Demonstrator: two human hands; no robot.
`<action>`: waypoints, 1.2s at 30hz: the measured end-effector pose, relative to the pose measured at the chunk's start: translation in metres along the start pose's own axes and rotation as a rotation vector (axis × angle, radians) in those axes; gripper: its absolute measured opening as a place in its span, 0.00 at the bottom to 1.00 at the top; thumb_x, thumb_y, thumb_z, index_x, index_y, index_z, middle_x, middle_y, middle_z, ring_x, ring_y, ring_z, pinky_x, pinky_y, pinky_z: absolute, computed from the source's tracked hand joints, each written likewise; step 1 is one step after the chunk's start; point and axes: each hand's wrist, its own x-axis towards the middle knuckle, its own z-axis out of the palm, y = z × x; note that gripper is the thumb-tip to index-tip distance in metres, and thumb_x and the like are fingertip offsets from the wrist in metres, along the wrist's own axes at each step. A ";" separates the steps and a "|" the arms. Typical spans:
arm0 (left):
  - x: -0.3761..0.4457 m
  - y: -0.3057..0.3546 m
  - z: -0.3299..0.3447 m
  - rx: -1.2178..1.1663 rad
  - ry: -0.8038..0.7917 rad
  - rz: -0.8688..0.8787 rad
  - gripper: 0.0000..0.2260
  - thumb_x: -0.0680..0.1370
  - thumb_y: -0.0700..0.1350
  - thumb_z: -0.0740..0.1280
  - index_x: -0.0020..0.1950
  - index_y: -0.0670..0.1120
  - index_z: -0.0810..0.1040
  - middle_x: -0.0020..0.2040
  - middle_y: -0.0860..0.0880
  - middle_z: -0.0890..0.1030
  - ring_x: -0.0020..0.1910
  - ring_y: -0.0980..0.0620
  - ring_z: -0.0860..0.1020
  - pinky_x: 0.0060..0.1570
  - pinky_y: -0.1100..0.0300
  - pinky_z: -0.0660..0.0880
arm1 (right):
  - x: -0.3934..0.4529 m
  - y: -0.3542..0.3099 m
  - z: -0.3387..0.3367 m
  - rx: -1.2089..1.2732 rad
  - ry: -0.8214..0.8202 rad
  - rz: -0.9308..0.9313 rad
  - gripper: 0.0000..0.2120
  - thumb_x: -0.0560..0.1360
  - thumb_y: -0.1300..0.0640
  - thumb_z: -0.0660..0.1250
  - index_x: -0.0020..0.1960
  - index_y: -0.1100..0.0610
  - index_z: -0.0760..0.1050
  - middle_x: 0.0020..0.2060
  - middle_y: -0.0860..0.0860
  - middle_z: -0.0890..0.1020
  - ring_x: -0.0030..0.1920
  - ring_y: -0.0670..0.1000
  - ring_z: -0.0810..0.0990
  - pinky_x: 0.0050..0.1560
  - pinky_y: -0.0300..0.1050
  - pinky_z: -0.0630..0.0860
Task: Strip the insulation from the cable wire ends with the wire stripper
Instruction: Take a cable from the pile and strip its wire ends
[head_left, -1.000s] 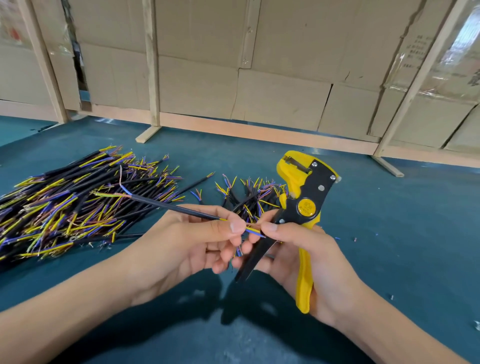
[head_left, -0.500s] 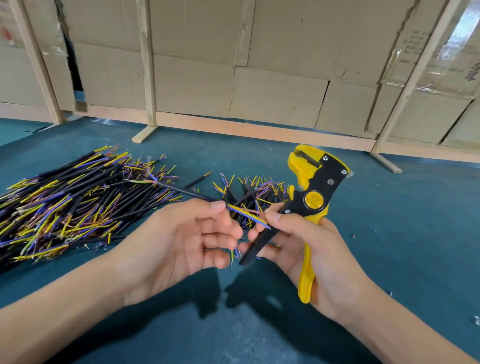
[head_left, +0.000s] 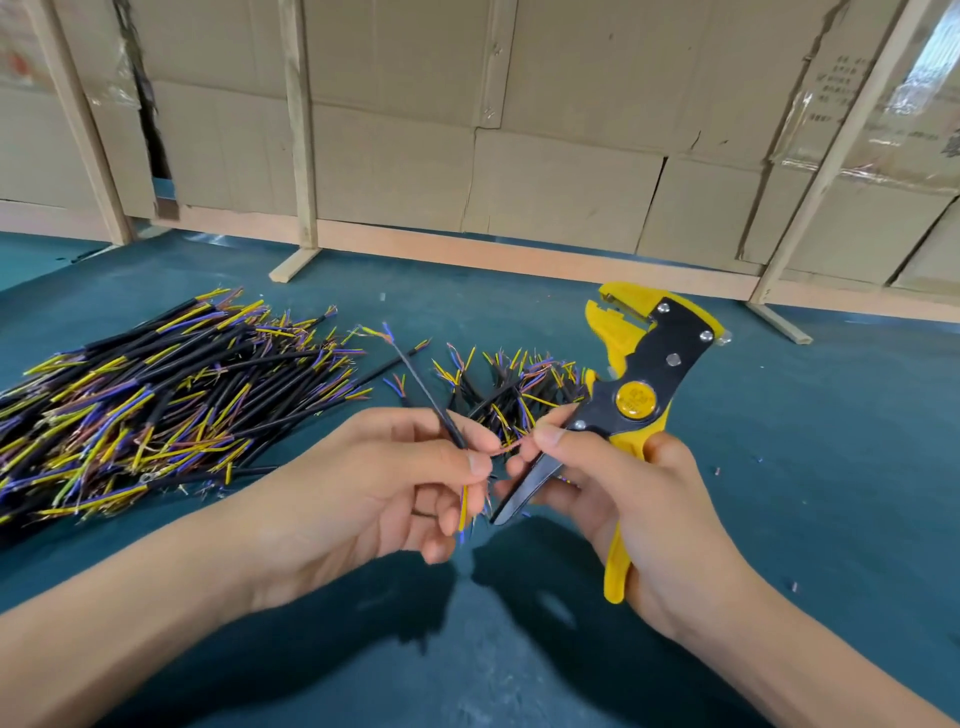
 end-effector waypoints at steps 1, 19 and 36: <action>-0.001 -0.001 0.000 0.041 -0.006 -0.005 0.06 0.71 0.40 0.72 0.47 0.43 0.83 0.34 0.41 0.77 0.27 0.49 0.72 0.26 0.59 0.70 | 0.001 -0.001 0.000 0.006 0.009 -0.004 0.02 0.72 0.64 0.69 0.41 0.60 0.81 0.36 0.60 0.80 0.39 0.60 0.82 0.45 0.62 0.82; 0.001 0.002 -0.014 0.307 0.276 0.508 0.06 0.75 0.43 0.73 0.45 0.41 0.81 0.32 0.43 0.76 0.27 0.49 0.65 0.25 0.61 0.67 | -0.012 0.004 -0.002 0.047 -0.519 0.332 0.06 0.73 0.64 0.67 0.50 0.62 0.78 0.41 0.61 0.82 0.42 0.63 0.83 0.50 0.62 0.80; -0.003 0.005 -0.014 0.355 0.279 0.558 0.05 0.75 0.44 0.70 0.43 0.43 0.82 0.30 0.44 0.76 0.26 0.47 0.67 0.26 0.60 0.67 | -0.021 0.004 0.009 -0.093 -0.243 0.304 0.15 0.62 0.52 0.73 0.28 0.56 0.69 0.20 0.55 0.69 0.19 0.53 0.68 0.24 0.40 0.69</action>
